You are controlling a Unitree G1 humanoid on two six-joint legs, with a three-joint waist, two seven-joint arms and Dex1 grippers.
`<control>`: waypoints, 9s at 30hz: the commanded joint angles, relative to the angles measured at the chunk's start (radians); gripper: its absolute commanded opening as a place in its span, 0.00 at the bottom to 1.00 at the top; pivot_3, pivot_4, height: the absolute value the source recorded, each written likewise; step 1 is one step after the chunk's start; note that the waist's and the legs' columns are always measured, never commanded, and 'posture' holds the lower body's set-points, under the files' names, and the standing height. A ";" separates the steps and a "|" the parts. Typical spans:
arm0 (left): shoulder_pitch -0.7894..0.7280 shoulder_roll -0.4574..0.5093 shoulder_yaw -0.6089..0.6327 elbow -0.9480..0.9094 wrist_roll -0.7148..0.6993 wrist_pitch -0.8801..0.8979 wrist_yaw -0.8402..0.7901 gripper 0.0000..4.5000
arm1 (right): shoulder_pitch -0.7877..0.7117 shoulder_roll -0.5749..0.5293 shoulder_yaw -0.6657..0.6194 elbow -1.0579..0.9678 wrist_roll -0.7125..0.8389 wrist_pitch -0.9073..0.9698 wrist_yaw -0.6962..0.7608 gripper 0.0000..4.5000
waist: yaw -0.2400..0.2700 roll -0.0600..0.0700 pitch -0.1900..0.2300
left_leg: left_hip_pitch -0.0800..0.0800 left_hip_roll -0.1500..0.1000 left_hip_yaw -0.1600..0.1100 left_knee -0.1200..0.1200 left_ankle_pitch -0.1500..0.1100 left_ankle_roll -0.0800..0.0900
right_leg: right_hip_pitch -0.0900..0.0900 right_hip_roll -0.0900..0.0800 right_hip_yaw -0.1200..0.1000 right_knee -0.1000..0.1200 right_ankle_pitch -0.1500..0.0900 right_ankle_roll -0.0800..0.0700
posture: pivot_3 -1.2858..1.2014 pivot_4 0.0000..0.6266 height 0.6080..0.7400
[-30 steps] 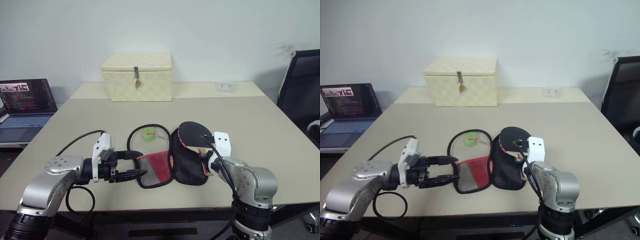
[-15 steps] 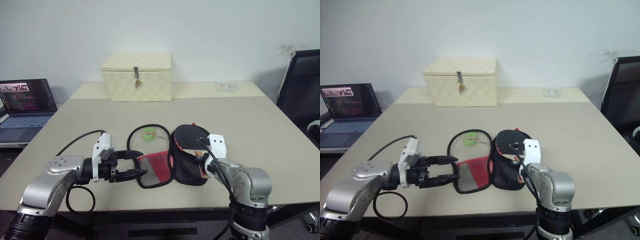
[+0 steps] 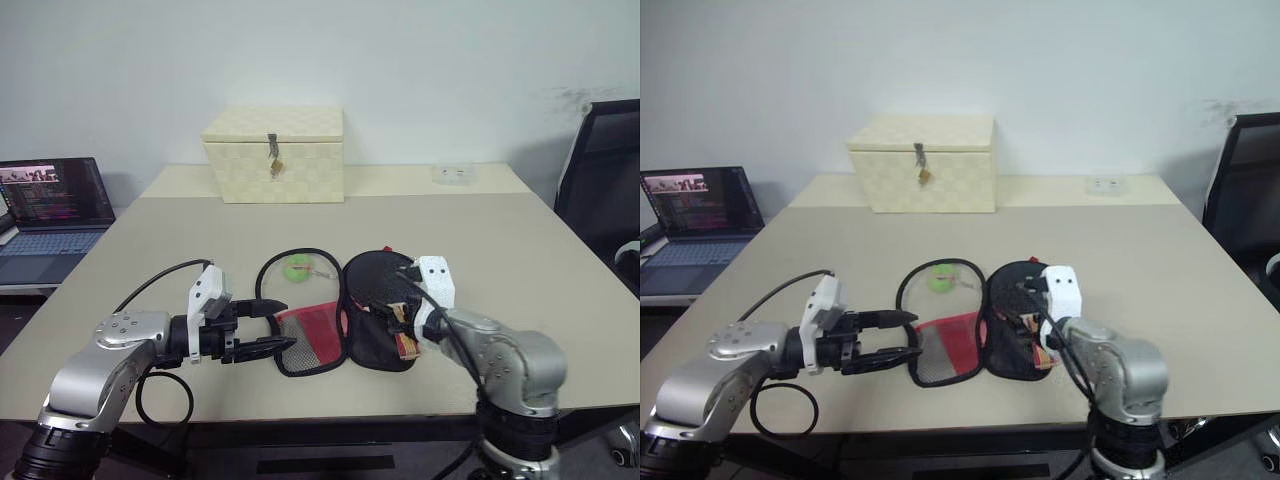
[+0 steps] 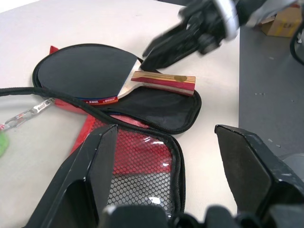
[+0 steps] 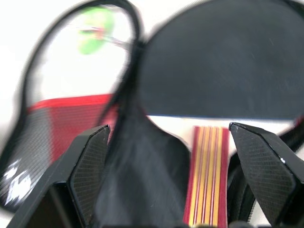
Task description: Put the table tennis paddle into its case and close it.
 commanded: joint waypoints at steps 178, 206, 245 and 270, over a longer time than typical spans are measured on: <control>0.164 0.082 0.146 -0.084 -0.095 0.103 -0.026 0.00 | 0.125 0.053 0.277 0.207 0.039 -0.142 0.102 0.01 | -0.026 -0.005 -0.003 | 0.015 0.003 0.003 -0.006 -0.001 0.001 | 0.010 0.004 0.003 -0.001 -0.004 -0.003 | 0.52 0.24 1.00; 0.131 0.042 0.157 -0.021 -0.064 0.104 0.136 0.00 | -0.024 -0.196 0.296 0.045 0.194 -0.321 0.348 1.00 | -0.026 -0.006 -0.002 | 0.014 0.002 0.002 -0.006 -0.001 0.001 | 0.011 0.002 0.002 -0.002 -0.006 -0.001 | 0.52 0.24 1.00; -0.776 -0.362 -0.072 1.441 0.490 -0.300 0.458 0.81 | -0.105 -0.033 0.429 0.354 -0.039 -0.594 0.231 1.00 | 0.009 -0.008 -0.003 | 0.000 -0.003 0.000 0.002 -0.001 0.000 | -0.001 0.001 -0.004 0.003 0.000 -0.002 | 0.52 0.24 1.00; -0.844 -0.382 -0.119 1.504 0.659 -0.458 0.763 0.02 | -0.075 0.039 0.553 0.660 -0.239 -0.713 0.250 1.00 | -0.003 -0.011 -0.006 | 0.009 -0.003 0.002 0.003 0.000 -0.001 | 0.001 0.001 -0.002 0.015 -0.003 0.003 | 0.52 0.24 1.00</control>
